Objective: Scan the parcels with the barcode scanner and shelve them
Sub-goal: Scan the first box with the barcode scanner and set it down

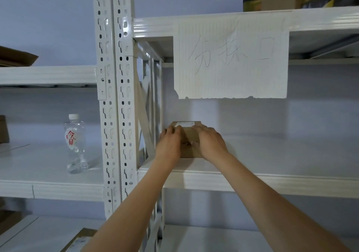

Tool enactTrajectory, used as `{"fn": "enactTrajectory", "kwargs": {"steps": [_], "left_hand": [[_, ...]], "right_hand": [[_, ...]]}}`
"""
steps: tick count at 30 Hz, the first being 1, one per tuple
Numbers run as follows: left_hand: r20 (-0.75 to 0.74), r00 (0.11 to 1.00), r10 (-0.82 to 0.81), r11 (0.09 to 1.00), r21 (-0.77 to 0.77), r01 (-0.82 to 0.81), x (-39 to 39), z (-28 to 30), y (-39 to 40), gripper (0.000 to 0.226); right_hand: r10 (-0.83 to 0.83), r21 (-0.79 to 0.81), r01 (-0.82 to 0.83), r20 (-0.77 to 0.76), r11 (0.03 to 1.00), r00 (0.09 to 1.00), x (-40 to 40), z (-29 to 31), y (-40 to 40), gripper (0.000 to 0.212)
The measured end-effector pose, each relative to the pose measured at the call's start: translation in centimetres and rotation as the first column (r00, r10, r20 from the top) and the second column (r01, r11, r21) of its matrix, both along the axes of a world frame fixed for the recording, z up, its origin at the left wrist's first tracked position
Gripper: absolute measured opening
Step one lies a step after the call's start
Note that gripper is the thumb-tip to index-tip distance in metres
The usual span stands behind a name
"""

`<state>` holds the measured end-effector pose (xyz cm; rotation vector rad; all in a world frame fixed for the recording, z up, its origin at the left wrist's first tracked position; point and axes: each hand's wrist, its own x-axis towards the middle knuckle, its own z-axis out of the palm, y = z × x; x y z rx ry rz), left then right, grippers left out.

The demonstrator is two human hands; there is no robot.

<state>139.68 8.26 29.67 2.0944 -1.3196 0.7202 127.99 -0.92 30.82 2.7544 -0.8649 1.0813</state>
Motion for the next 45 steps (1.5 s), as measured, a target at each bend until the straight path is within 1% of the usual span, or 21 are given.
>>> {"fn": "enactTrajectory", "kwargs": {"steps": [2,4,6,8,12,16,18,22,24,30,32,34,36,37,38,40,41,43,44,45], "left_hand": [[-0.003,0.999,0.044,0.994,0.099,-0.043,1.4,0.6,-1.7,0.067],[-0.011,0.997,0.073,0.975,0.211,-0.069,2.8,1.3,-3.2,0.063],[-0.014,0.997,0.082,0.957,0.28,-0.075,3.8,1.8,-4.5,0.061],[-0.023,0.995,0.1,0.95,0.301,-0.088,4.6,2.1,-5.7,0.059],[-0.02,0.986,0.166,0.926,0.348,-0.149,5.9,2.6,-7.7,0.06],[0.017,0.976,0.219,0.913,0.35,-0.211,6.5,3.0,-8.5,0.052],[0.026,0.973,0.23,0.908,0.353,-0.224,6.9,3.0,-8.9,0.053],[-0.008,0.967,0.254,0.898,0.374,-0.233,7.8,3.2,-9.1,0.055],[-0.027,0.965,0.26,0.9,0.368,-0.232,8.1,3.1,-8.9,0.056],[-0.084,0.967,0.239,0.918,0.344,-0.197,8.7,2.3,-8.7,0.066],[-0.112,0.967,0.228,0.921,0.347,-0.177,8.7,2.6,-8.7,0.07],[-0.138,0.965,0.224,0.92,0.356,-0.163,8.6,2.7,-8.6,0.081],[-0.164,0.963,0.216,0.922,0.359,-0.145,8.4,2.6,-8.4,0.101],[-0.165,0.964,0.207,0.928,0.347,-0.14,8.2,2.6,-8.3,0.107],[-0.154,0.97,0.19,0.934,0.332,-0.13,7.8,2.7,-8.2,0.109],[-0.138,0.979,0.153,0.946,0.307,-0.105,5.8,3.3,-7.7,0.1],[-0.136,0.982,0.133,0.956,0.281,-0.09,4.5,3.7,-7.2,0.089],[-0.157,0.987,0.044,0.986,0.169,-0.017,1.4,4.5,-6.3,0.055],[-0.169,0.985,-0.023,0.993,0.106,0.042,-0.4,4.7,-5.9,0.042],[-0.187,0.978,-0.097,0.992,0.058,0.109,-2.4,4.6,-5.7,0.036]], "right_hand": [[-0.018,0.056,0.021,-0.053,0.998,0.998,1.8,0.2,-1.4,0.058],[-0.046,0.107,0.059,-0.117,0.993,0.992,3.4,0.6,-2.7,0.062],[-0.055,0.129,0.077,-0.163,0.989,0.985,4.9,0.9,-4.1,0.065],[-0.018,0.163,0.046,-0.17,0.986,0.985,6.1,1.1,-5.3,0.067],[0.112,0.259,-0.075,-0.128,0.963,0.985,7.9,0.8,-7.1,0.078],[0.145,0.266,-0.116,-0.09,0.957,0.985,9.2,0.4,-8.8,0.082],[0.15,0.269,-0.122,-0.085,0.955,0.985,9.6,0.4,-9.2,0.083],[0.185,0.281,-0.157,-0.077,0.947,0.98,11.2,0.4,-9.4,0.082],[0.188,0.263,-0.164,-0.069,0.951,0.98,11.9,0.1,-9.3,0.085],[0.121,0.232,-0.096,-0.096,0.968,0.988,12.8,0.3,-9.0,0.087],[0.119,0.251,-0.084,-0.127,0.964,0.985,12.7,0.6,-8.8,0.088],[0.13,0.306,-0.076,-0.158,0.949,0.979,12.5,1.3,-8.4,0.087],[0.123,0.348,-0.078,-0.108,0.934,0.987,11.8,2.4,-7.7,0.087],[0.107,0.342,-0.079,-0.064,0.937,0.992,11.3,2.7,-7.3,0.086],[0.088,0.325,-0.071,-0.038,0.943,0.995,10.8,3.0,-6.9,0.084],[0.048,0.299,-0.033,-0.042,0.954,0.998,9.0,3.3,-6.1,0.081],[0.027,0.298,-0.013,-0.043,0.954,0.999,7.9,3.4,-5.7,0.079],[-0.019,0.319,0.021,-0.01,0.947,1.0,4.7,3.5,-5.1,0.071],[-0.052,0.326,0.046,0.012,0.944,0.999,2.7,3.5,-4.9,0.067],[-0.094,0.32,0.081,0.027,0.944,0.995,0.4,3.3,-4.7,0.064]]}}
